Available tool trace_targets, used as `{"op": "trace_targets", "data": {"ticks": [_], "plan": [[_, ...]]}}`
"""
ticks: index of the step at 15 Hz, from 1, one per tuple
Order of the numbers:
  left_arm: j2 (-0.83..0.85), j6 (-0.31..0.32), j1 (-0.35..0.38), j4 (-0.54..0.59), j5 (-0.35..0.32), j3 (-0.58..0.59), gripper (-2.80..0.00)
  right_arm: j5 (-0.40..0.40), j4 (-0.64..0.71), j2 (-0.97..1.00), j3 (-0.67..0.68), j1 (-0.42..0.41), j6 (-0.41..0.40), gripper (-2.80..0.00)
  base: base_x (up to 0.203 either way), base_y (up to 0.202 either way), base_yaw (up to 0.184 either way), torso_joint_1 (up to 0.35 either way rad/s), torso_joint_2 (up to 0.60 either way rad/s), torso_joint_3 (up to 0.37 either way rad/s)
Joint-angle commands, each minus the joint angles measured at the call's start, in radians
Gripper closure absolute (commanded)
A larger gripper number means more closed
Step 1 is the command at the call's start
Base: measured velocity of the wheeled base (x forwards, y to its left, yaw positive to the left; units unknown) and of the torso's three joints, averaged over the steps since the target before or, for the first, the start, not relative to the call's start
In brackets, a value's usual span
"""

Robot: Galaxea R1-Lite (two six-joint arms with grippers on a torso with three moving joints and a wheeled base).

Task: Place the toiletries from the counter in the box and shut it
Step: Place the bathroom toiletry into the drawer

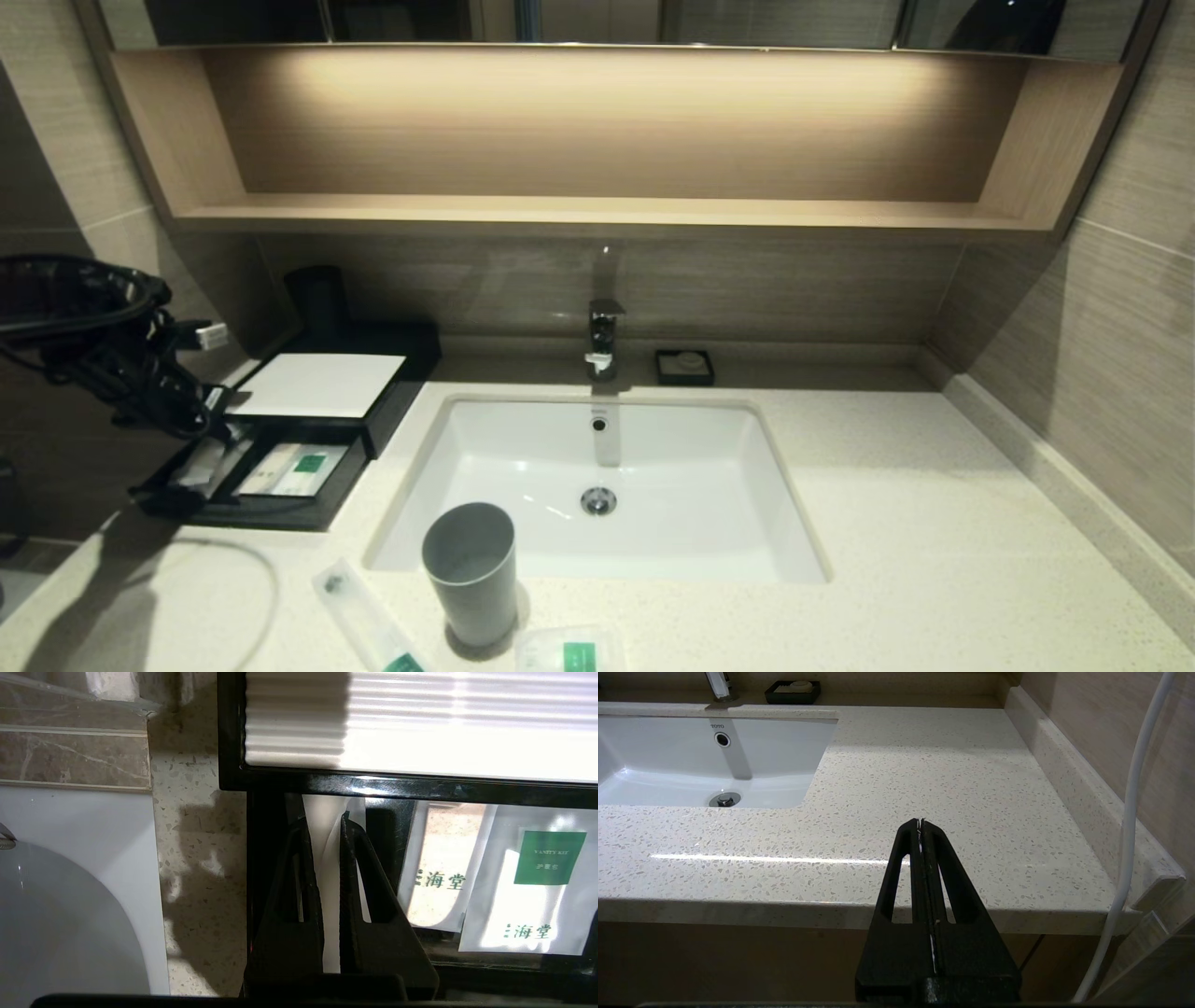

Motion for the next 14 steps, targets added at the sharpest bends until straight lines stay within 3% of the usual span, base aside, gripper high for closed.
{"op": "trace_targets", "data": {"ticks": [1, 10, 14], "plan": [[0.012, 0.008, 0.0, 0.006, -0.001, 0.002, 0.0, 0.001, 0.0, 0.001, 0.002, 0.0, 0.0, 0.0, 0.0, 0.0, 0.0, 0.0, 0.0, 0.0], [0.009, 0.012, 0.0, 0.009, -0.001, 0.002, 0.0, 0.001, 0.0, 0.0, 0.002, 0.0, 0.0, 0.0, 0.0, 0.0, 0.0, 0.0, 0.0, 0.0], [-0.002, 0.057, 0.0, 0.017, -0.004, 0.002, 0.0, 0.001, 0.0, 0.001, 0.002, 0.0, 0.0, 0.0, 0.0, 0.0, 0.0, 0.0, 0.0, 0.0]]}}
